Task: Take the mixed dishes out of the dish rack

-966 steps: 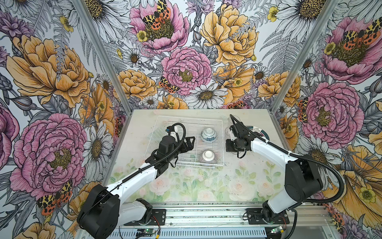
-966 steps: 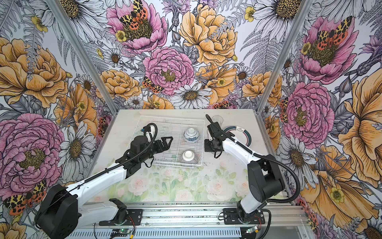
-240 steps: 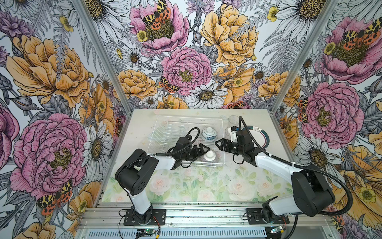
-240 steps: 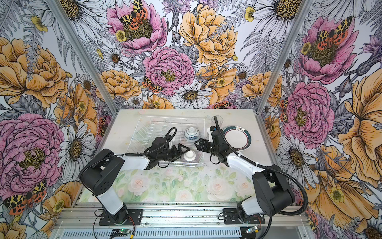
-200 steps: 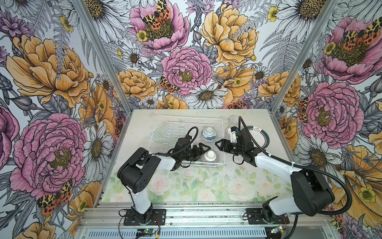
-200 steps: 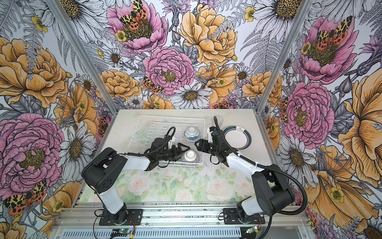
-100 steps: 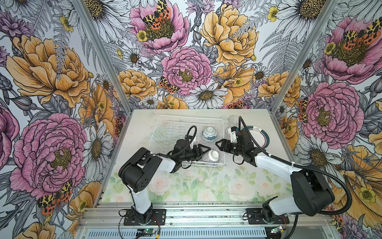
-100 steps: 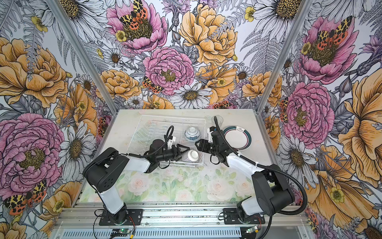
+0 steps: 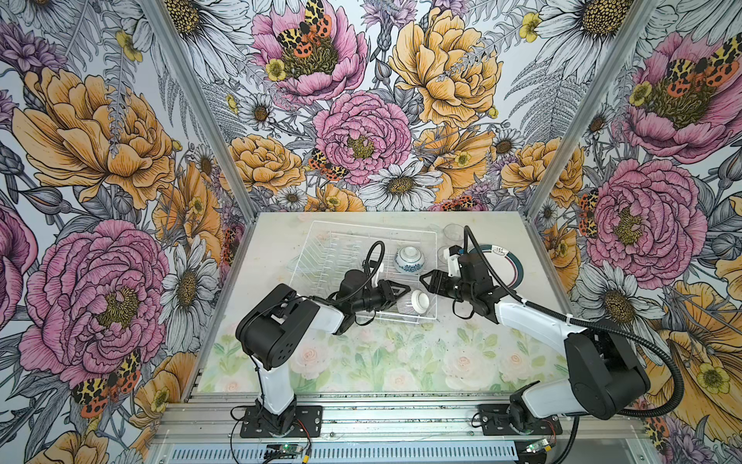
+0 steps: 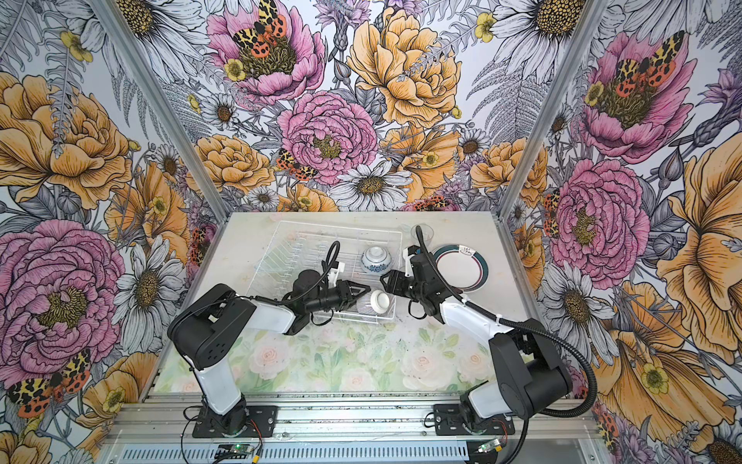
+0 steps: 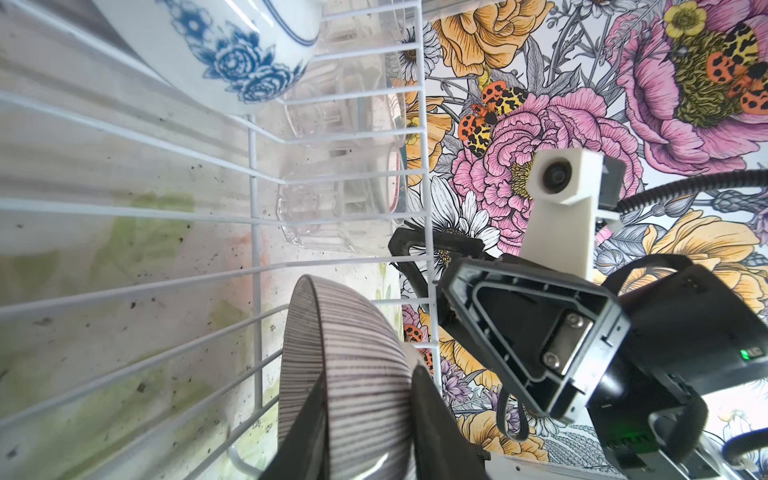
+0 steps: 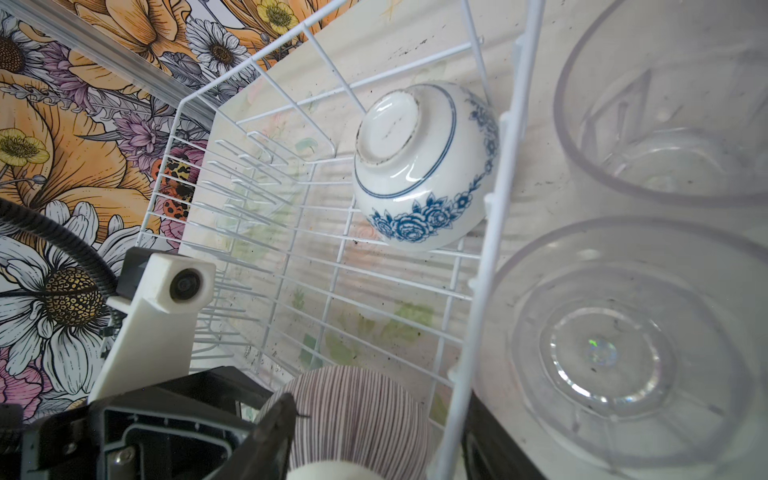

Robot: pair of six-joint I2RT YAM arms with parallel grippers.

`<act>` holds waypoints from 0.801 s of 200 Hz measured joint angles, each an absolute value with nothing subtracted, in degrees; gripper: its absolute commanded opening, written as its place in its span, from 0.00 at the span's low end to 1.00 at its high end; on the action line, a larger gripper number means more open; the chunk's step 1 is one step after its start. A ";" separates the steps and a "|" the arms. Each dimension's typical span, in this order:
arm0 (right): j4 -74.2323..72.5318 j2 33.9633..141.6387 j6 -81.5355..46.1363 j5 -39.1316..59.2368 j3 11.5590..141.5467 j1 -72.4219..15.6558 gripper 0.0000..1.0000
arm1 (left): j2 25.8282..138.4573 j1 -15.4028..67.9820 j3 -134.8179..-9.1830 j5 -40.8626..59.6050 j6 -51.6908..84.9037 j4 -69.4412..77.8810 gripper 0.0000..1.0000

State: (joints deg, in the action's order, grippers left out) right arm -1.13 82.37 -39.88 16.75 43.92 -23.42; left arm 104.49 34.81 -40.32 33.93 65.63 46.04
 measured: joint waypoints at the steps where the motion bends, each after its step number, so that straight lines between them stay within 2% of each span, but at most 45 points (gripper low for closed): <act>1: -1.13 82.37 -39.86 16.75 43.92 -23.42 0.61 | 104.49 34.83 -40.36 33.91 65.58 46.00 0.31; 70: -1.13 82.59 -39.86 16.73 43.92 -23.42 0.57 | 104.47 35.57 -42.39 34.61 64.10 44.80 0.24; 160: -0.49 84.16 -39.70 16.75 44.42 -23.42 0.55 | 102.43 35.07 -42.41 37.08 59.31 40.03 0.29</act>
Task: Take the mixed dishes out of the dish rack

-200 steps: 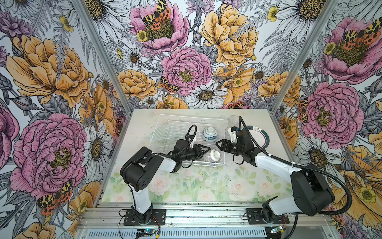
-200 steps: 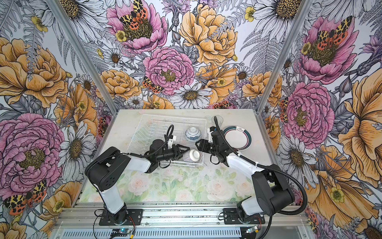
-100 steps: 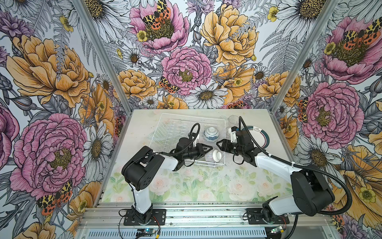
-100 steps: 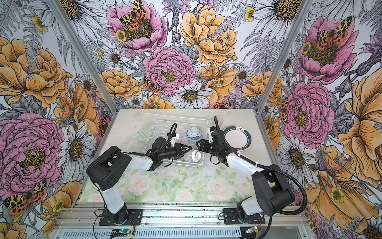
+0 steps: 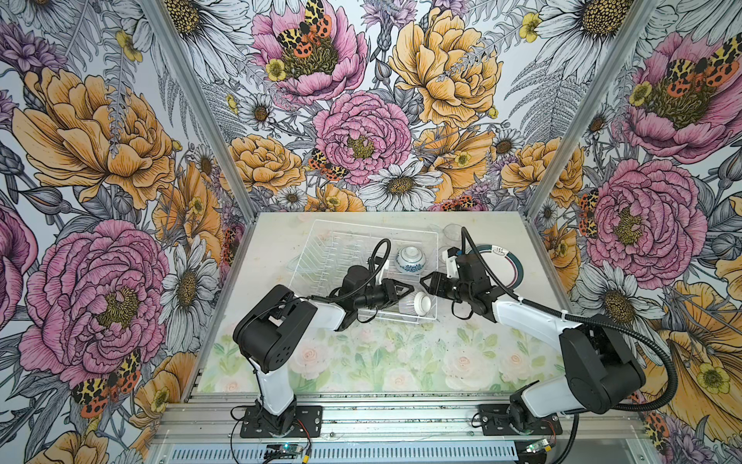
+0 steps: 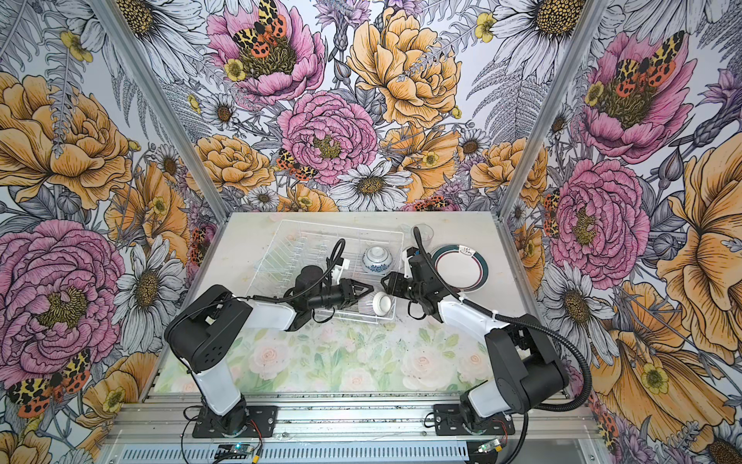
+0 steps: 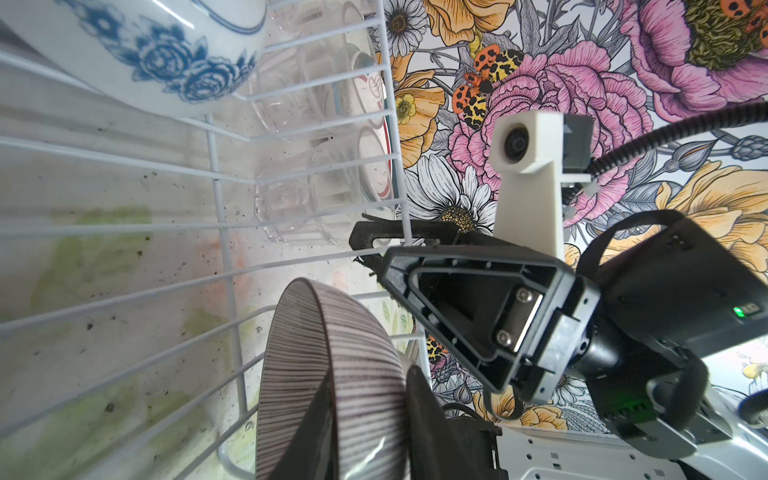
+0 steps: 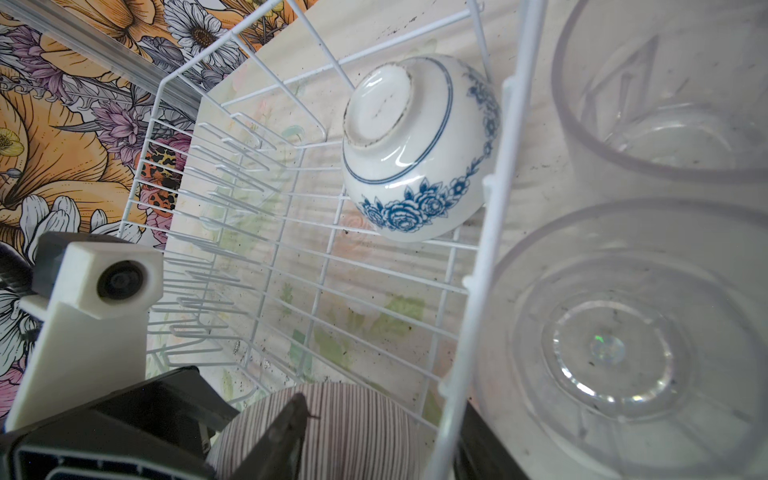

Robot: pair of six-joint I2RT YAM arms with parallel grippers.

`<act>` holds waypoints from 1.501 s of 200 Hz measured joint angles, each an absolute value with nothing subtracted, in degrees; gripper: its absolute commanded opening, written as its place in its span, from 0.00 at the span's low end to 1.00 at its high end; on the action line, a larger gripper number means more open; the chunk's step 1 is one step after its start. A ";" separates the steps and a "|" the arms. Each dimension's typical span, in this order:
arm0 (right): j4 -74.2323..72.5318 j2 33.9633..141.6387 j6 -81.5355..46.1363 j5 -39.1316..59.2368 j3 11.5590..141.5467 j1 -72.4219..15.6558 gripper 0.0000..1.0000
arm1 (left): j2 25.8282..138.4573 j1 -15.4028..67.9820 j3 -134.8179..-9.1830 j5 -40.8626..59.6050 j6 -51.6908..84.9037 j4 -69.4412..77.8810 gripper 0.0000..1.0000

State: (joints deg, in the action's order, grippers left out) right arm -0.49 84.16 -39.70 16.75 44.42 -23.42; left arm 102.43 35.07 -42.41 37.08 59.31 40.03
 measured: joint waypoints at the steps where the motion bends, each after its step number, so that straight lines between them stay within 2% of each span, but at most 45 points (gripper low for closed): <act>1: -0.47 84.16 -39.64 16.75 44.42 -23.42 0.55 | 102.39 35.07 -42.41 37.10 59.27 39.94 0.29; 90: -0.19 84.18 -39.42 16.75 45.28 -23.42 0.53 | 100.55 35.14 -42.44 41.76 56.34 36.82 0.25; 133: -0.05 84.36 -39.42 16.75 45.41 -23.42 0.52 | 100.53 36.01 -42.92 43.18 55.70 37.60 0.08; 161: -0.03 84.58 -39.42 16.75 45.67 -23.42 0.51 | 100.60 36.25 -42.98 43.38 55.51 37.23 0.08; 196: -0.01 84.58 -39.42 16.75 45.71 -23.42 0.51 | 100.51 36.25 -42.98 43.29 55.57 37.08 0.02; 266: -0.01 84.58 -39.42 16.75 45.71 -23.42 0.51 | 99.85 36.42 -42.98 41.36 57.08 36.27 0.00; 300: 0.05 84.47 -39.09 16.69 45.71 -23.42 0.55 | 99.31 36.38 -43.18 40.07 58.13 35.31 0.00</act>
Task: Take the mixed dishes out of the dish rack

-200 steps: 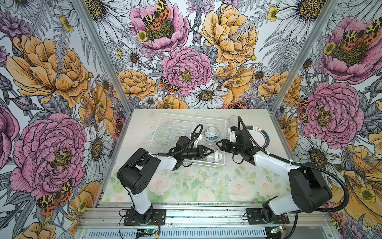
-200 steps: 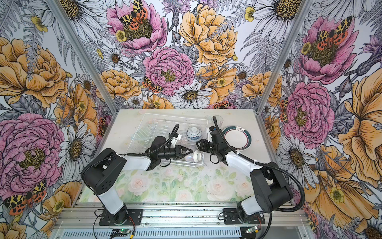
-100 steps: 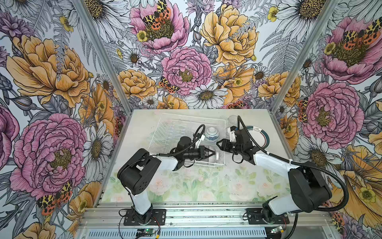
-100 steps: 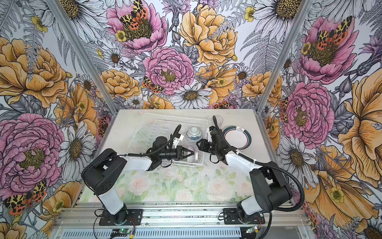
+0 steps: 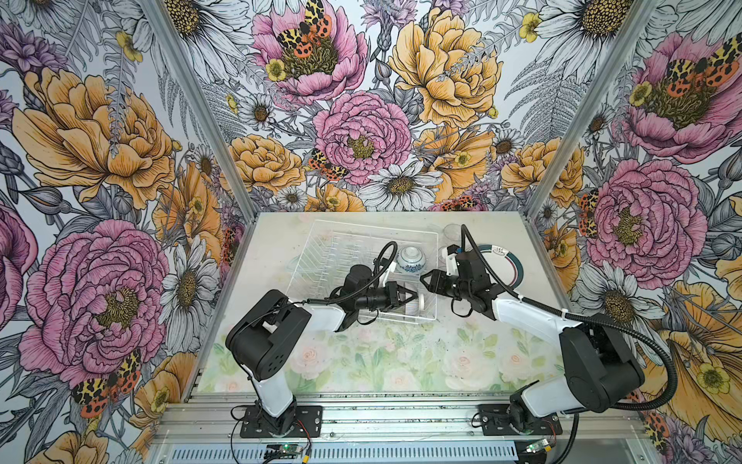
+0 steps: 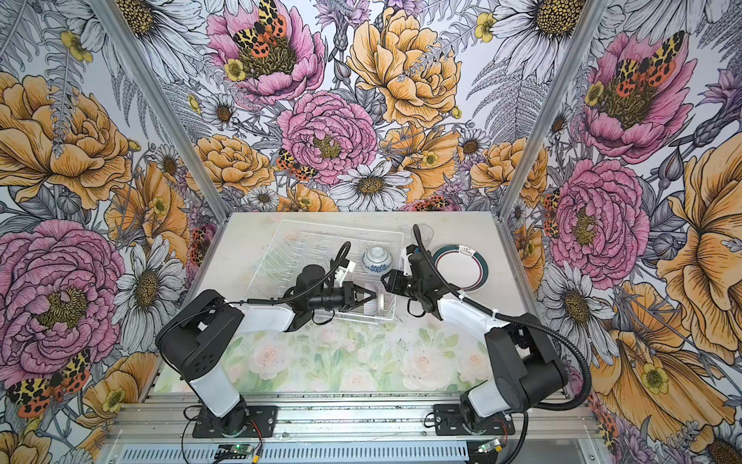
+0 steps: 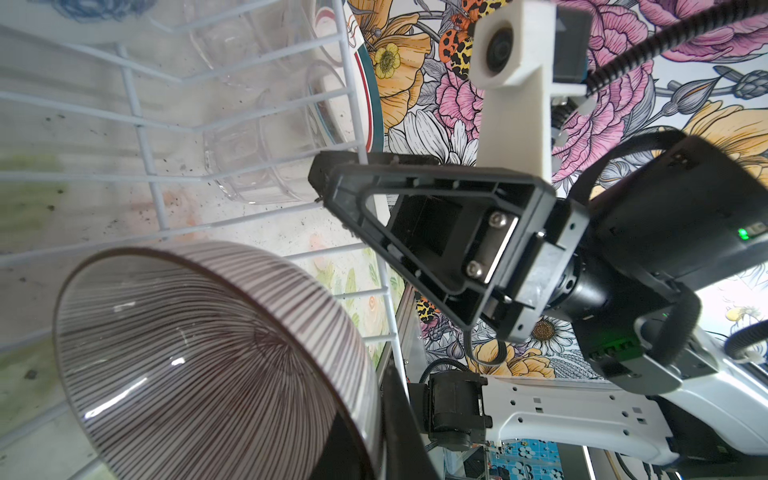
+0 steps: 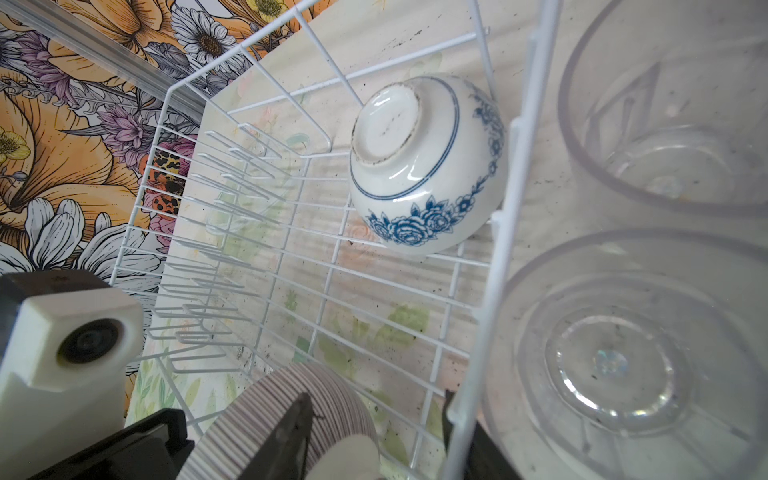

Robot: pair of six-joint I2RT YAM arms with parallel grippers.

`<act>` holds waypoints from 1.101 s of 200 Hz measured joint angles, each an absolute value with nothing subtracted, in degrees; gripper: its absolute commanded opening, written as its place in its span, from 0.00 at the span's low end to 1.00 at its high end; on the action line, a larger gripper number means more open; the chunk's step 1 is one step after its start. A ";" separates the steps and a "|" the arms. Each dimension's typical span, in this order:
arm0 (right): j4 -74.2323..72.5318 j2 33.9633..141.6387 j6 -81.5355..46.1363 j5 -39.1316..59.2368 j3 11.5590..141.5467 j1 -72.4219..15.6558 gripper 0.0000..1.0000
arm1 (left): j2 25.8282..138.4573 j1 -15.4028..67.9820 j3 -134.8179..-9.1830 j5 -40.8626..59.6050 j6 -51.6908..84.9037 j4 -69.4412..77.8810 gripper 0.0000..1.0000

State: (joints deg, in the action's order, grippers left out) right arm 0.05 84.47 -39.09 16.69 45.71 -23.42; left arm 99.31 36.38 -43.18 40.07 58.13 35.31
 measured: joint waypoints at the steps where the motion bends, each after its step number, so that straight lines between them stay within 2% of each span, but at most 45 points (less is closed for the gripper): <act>1: 0.08 84.47 -38.96 16.67 45.71 -23.42 0.55 | 99.31 36.38 -43.18 40.07 58.13 35.27 0.00; 58: 2.46 78.59 -34.65 12.97 45.67 -23.42 0.63 | 97.01 33.39 -46.35 36.16 60.25 27.81 0.00; 109: 1.45 71.40 -28.38 5.39 45.65 -25.78 0.65 | 88.90 31.24 -52.71 25.39 58.04 16.93 0.00; 164: -0.43 72.05 -22.57 -2.68 46.33 -33.54 0.66 | 78.24 30.11 -54.52 10.17 54.87 5.76 0.00; 220: -10.87 75.94 -20.86 -5.65 47.07 -37.32 0.65 | 71.90 27.94 -54.33 1.10 53.98 1.87 0.00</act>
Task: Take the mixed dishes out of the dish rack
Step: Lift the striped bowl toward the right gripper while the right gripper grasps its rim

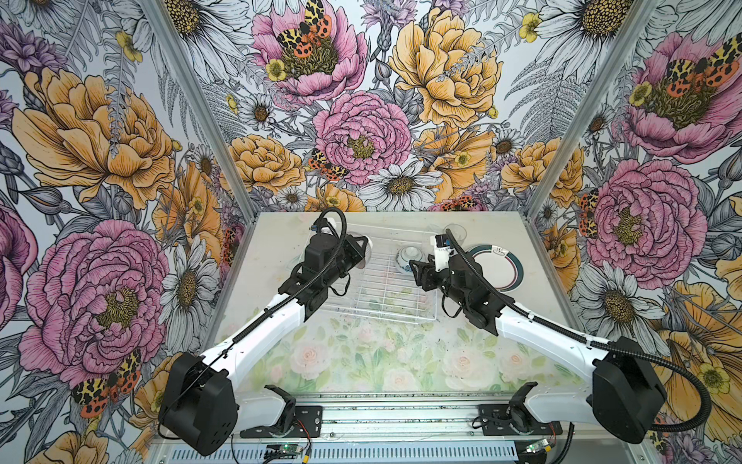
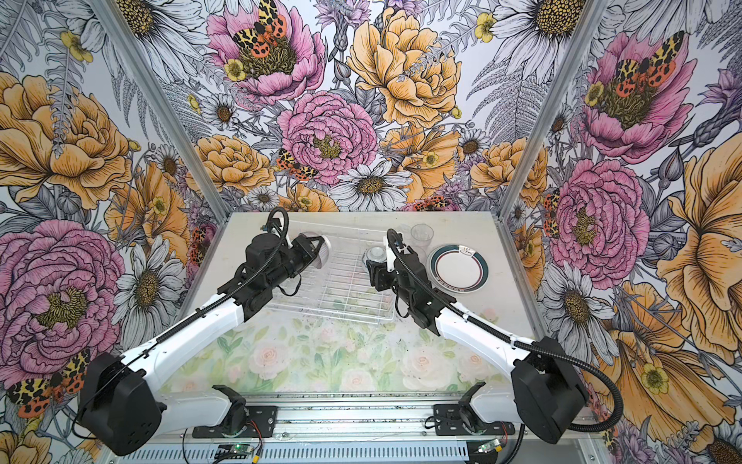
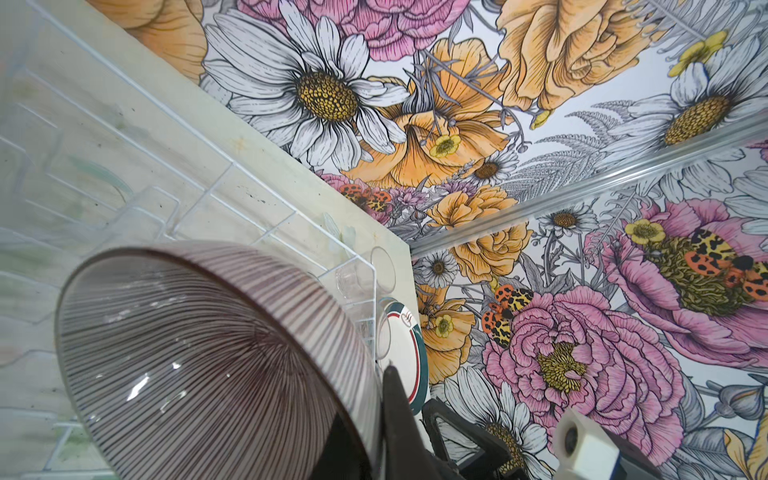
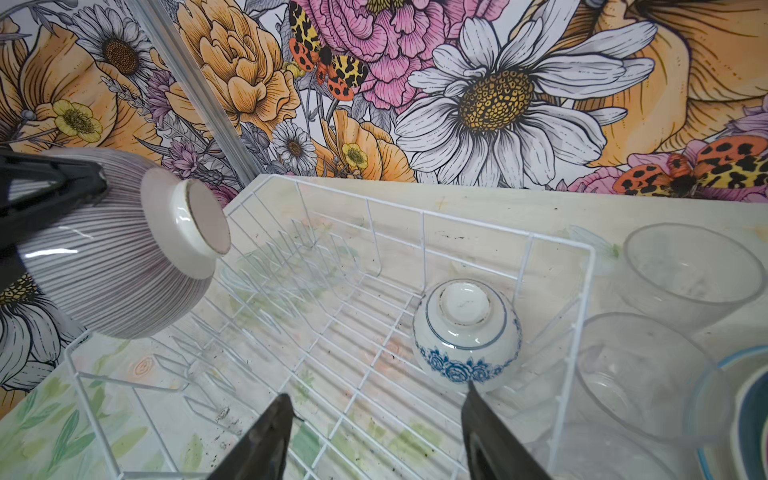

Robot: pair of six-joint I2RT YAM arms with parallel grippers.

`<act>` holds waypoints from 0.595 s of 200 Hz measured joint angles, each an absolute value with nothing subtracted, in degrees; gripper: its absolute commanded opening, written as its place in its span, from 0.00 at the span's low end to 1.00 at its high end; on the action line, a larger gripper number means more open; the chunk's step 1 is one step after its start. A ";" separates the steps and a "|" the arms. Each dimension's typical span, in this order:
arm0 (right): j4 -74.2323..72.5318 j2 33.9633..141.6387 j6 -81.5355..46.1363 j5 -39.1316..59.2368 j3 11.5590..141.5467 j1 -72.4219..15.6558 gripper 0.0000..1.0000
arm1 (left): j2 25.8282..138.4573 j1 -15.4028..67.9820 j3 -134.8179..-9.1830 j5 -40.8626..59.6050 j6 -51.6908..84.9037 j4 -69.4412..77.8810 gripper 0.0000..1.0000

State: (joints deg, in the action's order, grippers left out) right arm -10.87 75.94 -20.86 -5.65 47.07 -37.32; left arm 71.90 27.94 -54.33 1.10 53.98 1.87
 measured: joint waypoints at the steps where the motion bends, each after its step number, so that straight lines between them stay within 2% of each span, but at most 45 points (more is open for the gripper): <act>1: -11.03 75.96 -20.84 -5.69 47.07 -37.36 0.65 | 71.85 27.92 -54.33 1.02 53.98 1.85 0.00; 119: -34.76 82.35 -10.61 -13.50 45.15 -49.04 0.65 | 74.67 28.53 -54.33 -1.19 57.74 10.28 0.00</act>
State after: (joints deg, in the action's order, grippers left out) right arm -34.76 82.35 -10.61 -13.50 45.15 -49.04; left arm 74.67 28.53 -54.33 -1.19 57.74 10.28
